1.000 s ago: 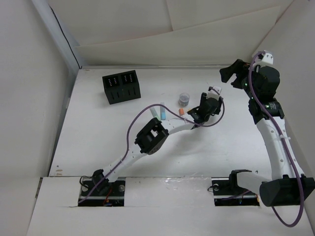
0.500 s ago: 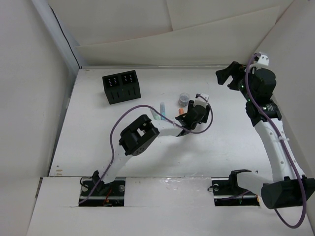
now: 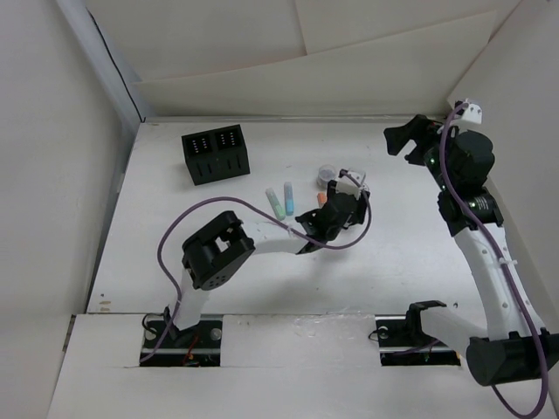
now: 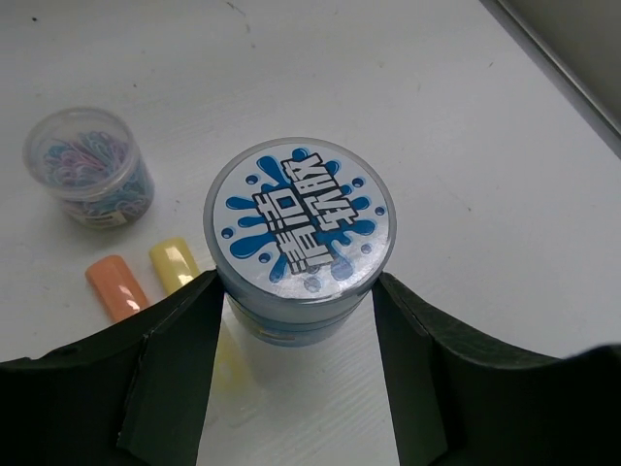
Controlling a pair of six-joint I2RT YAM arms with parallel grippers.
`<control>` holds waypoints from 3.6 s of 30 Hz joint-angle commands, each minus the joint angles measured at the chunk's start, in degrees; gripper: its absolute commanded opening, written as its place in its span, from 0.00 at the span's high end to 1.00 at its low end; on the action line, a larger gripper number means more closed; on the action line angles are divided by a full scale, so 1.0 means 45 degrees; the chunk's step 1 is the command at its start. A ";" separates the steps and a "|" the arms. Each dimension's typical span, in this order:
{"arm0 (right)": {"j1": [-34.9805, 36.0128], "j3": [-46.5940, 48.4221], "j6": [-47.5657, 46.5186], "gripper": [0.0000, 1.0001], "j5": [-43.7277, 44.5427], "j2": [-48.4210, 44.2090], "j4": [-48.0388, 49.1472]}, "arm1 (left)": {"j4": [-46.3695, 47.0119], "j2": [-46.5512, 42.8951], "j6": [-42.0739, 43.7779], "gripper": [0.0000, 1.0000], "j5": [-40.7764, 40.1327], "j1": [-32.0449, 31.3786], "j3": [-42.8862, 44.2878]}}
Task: Sort the stationery into containers
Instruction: Grab a piece of stationery with the left arm, then place the stationery into the container
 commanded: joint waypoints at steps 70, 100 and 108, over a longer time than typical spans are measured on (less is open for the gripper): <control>0.3052 -0.2029 0.0200 0.05 0.0587 0.0278 0.1529 | -0.1391 -0.4190 -0.0191 0.77 -0.2927 1.0868 -0.1621; 0.3286 -0.2146 0.0200 0.05 0.0470 0.0395 0.1763 | -0.6991 -0.3919 -0.1482 0.21 -0.1502 1.0614 0.2181; 0.3540 -0.2146 0.0200 0.00 0.0353 0.0513 0.1763 | -1.0197 -0.2181 -0.1226 0.08 -0.1247 1.0731 0.5228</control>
